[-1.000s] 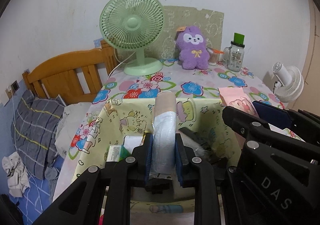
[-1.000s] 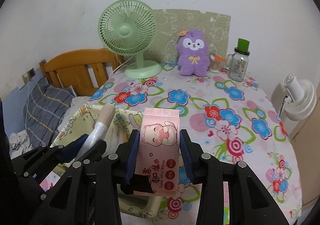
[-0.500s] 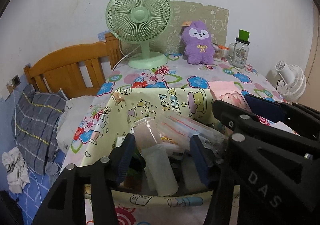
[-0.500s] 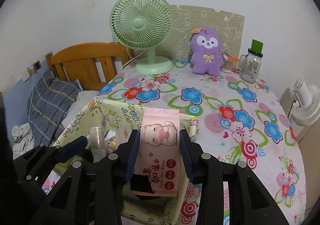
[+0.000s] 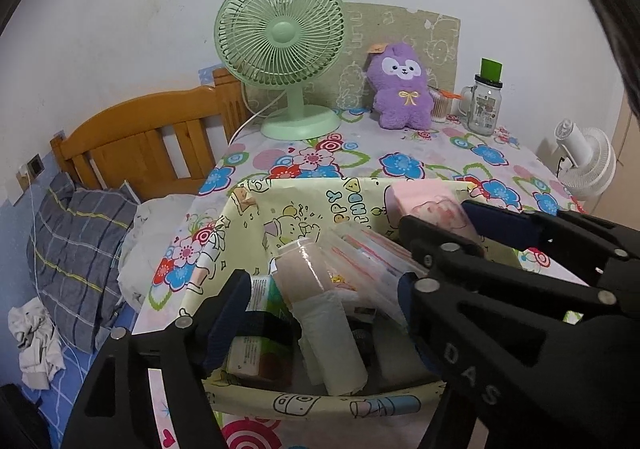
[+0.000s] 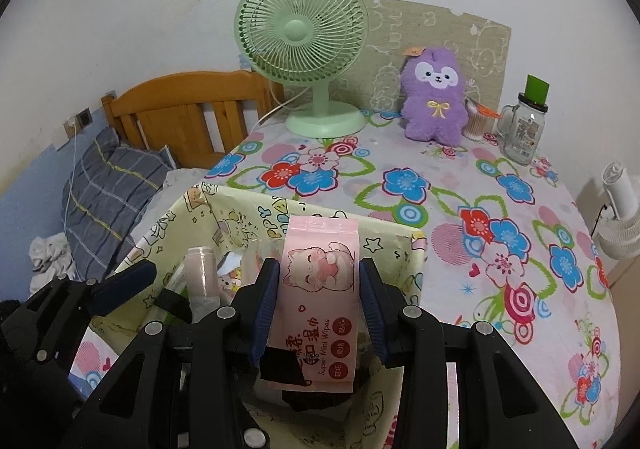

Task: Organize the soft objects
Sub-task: 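Open the left tool to drop the white roll into the box while the right tool drops the wipes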

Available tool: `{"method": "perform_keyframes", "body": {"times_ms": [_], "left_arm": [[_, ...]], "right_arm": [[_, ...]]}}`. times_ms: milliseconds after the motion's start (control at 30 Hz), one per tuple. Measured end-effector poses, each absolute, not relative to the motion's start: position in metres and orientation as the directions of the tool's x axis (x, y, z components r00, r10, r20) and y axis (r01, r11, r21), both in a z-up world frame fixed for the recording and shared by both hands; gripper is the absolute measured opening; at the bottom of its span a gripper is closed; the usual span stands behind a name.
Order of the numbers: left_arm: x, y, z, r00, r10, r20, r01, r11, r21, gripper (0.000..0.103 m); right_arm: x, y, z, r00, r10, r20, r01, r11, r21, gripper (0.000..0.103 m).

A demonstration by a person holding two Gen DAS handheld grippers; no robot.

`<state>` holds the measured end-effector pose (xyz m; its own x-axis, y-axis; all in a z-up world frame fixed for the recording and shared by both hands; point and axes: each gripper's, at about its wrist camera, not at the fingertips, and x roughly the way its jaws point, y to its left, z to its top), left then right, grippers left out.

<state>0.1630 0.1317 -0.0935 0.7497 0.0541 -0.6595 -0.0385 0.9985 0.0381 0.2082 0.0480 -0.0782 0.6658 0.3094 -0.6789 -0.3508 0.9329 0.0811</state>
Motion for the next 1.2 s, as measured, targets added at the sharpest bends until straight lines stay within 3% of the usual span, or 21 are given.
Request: {"method": "perform_keyframes", "body": {"times_ms": [267,333,400,833,1200], "left_arm": [[0.167,0.132,-0.096,0.741,0.068,-0.668,-0.048,0.998,0.048,0.081],[0.166,0.132,-0.096,0.743,0.065,-0.666,-0.047,0.998,0.045,0.082],[0.166,0.131,-0.095,0.744,0.060,-0.666,-0.045,0.998,0.039,0.084],[0.166,0.115,-0.090,0.747,0.045,-0.664,-0.039,0.999,0.025,0.088],[0.163,0.095,-0.088,0.742,0.045,-0.669,-0.031,0.999,0.033,0.090]], "right_arm": [[0.215,0.054,-0.086,0.636,0.334,-0.695,-0.378,0.921,0.096,0.047],[0.215,0.054,-0.086,0.635,0.336,-0.696,-0.382,0.919,0.095,0.065],[0.215,0.053,-0.085,0.642,0.335,-0.689,-0.379,0.921,0.094,0.073],[0.207,0.030,-0.074,0.690,0.283,-0.666,-0.336,0.941,0.051,0.085],[0.203,0.003,-0.075,0.690,0.248,-0.680,-0.280,0.958,0.065,0.086]]}}
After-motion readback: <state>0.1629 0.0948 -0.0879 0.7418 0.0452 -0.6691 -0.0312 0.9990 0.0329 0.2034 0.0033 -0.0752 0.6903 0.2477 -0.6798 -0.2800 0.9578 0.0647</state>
